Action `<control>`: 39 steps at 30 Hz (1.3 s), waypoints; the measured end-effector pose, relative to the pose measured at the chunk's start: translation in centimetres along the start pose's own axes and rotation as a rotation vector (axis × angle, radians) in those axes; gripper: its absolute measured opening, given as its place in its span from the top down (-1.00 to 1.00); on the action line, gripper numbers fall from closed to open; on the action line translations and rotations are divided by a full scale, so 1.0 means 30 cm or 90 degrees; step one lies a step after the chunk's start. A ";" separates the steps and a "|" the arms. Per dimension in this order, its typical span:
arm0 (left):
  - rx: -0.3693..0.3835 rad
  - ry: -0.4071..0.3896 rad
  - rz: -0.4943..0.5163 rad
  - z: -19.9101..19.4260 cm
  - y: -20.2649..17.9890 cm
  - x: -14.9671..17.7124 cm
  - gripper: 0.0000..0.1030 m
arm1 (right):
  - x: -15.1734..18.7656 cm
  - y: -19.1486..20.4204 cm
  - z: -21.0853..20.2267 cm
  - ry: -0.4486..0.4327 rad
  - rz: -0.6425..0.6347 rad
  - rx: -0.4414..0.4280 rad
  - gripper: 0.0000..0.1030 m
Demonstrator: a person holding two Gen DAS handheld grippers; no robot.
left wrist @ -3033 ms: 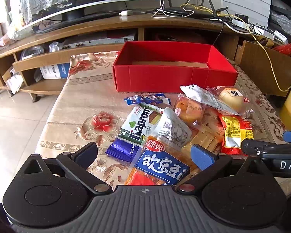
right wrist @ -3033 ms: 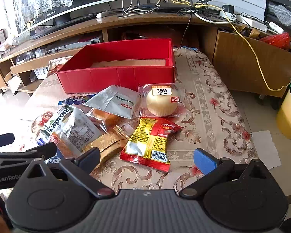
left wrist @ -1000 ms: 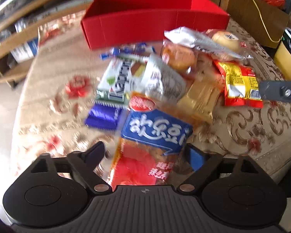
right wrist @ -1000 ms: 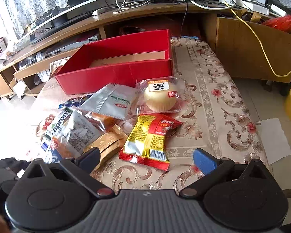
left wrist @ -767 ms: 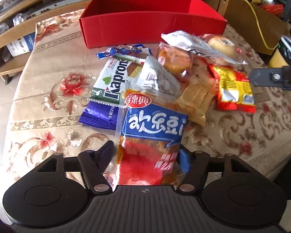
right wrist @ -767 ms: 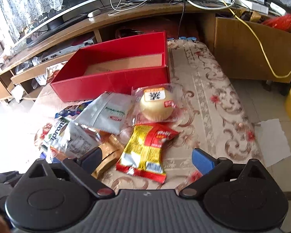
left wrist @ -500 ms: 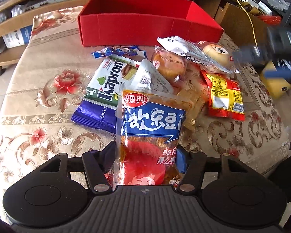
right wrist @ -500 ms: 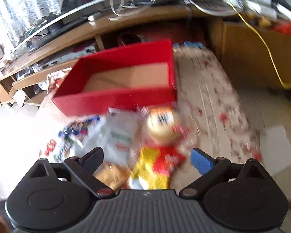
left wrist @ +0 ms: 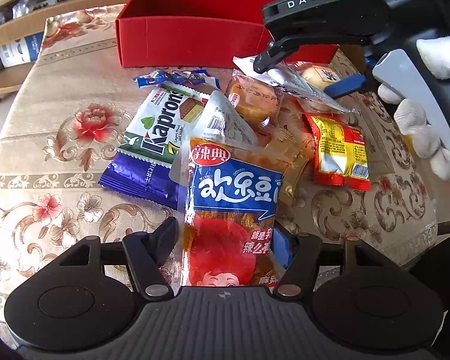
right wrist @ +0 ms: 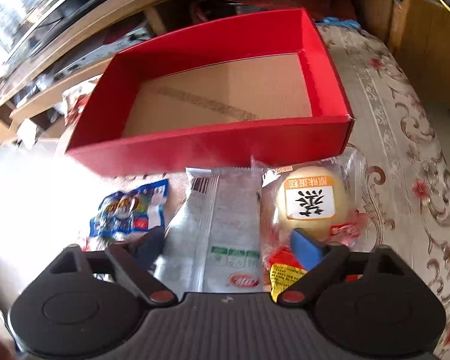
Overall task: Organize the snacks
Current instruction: 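Close the right gripper on the silver-grey foil packet while the left gripper holds the blue bag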
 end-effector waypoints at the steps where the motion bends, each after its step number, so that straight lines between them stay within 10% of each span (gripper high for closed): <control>1: 0.000 0.000 0.000 -0.001 0.000 0.001 -0.37 | 0.011 0.012 -0.009 -0.001 -0.020 -0.004 -0.36; 18: -0.003 0.003 0.020 -0.007 -0.017 0.038 -0.57 | 0.247 0.078 -0.066 0.022 -0.134 -0.035 -0.14; 26: -0.029 -0.010 0.050 0.013 -0.033 0.043 -0.76 | 0.211 0.127 -0.012 -0.028 -0.206 -0.033 -1.00; 36: -0.031 0.005 0.044 0.041 -0.043 0.024 -0.95 | 0.206 0.091 0.015 -0.020 -0.187 -0.045 -0.99; 39: -0.050 0.000 0.040 0.029 -0.030 0.012 -0.70 | 0.219 0.093 -0.010 -0.021 -0.206 -0.017 -0.49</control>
Point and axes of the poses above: each gripper's, at about its wrist camera, not at the fingertips, and z roughly the way its jaws point, y to its left, x to its underside, the point moved 5 cm from there along z, roughly the way its jaws point, and after that the axes turned 15 degrees about -z, right-handed, at the moved point
